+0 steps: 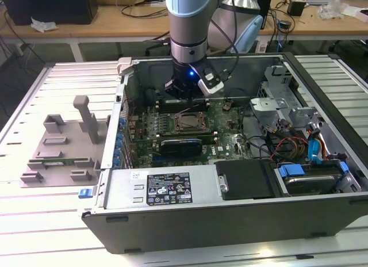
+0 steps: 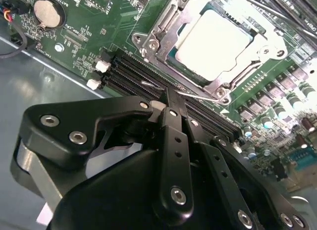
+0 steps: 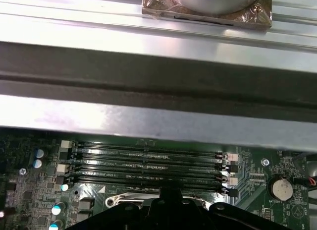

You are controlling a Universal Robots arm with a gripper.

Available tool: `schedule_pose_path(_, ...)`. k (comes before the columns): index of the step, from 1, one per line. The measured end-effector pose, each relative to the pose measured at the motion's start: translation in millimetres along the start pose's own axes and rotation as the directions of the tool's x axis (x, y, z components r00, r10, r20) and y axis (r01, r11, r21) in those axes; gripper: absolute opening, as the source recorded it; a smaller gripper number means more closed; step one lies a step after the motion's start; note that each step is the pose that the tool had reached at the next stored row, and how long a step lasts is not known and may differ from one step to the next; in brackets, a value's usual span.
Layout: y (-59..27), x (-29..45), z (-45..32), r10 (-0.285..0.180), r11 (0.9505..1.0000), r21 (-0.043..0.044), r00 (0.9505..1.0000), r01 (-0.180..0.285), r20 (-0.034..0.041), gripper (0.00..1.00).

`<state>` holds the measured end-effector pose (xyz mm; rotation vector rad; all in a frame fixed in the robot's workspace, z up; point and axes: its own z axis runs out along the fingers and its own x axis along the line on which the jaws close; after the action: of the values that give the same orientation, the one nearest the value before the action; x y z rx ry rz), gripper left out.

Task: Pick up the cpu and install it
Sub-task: 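Install the first cpu locking lever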

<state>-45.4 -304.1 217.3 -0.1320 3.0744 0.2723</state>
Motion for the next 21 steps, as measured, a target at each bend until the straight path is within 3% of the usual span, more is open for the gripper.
schedule_pose_path(3,-0.5,0.3,3.0,-0.002,1.0000,0.0011,0.9999,0.002,0.0125,0.11)
schedule_pose_path(6,-0.7,0.9,6.0,-0.006,1.0000,0.0032,0.9994,0.006,0.0337,0.11)
schedule_pose_path(11,-0.6,1.6,6.4,-0.006,1.0000,0.0031,0.9993,0.006,0.0372,0.11)
schedule_pose_path(13,-0.8,3.6,7.9,-0.004,1.0000,0.0052,0.9984,0.004,0.0561,0.11)
schedule_pose_path(16,-0.3,5.8,9.1,0.000,1.0000,0.0069,0.9975,0.000,0.0707,0.11)
schedule_pose_path(19,0.6,8.7,9.7,0.010,0.9999,0.0075,0.9972,-0.010,0.0744,0.11)
schedule_pose_path(21,0.5,8.7,10.7,0.043,0.9990,0.0093,0.9959,-0.044,0.0802,0.11)
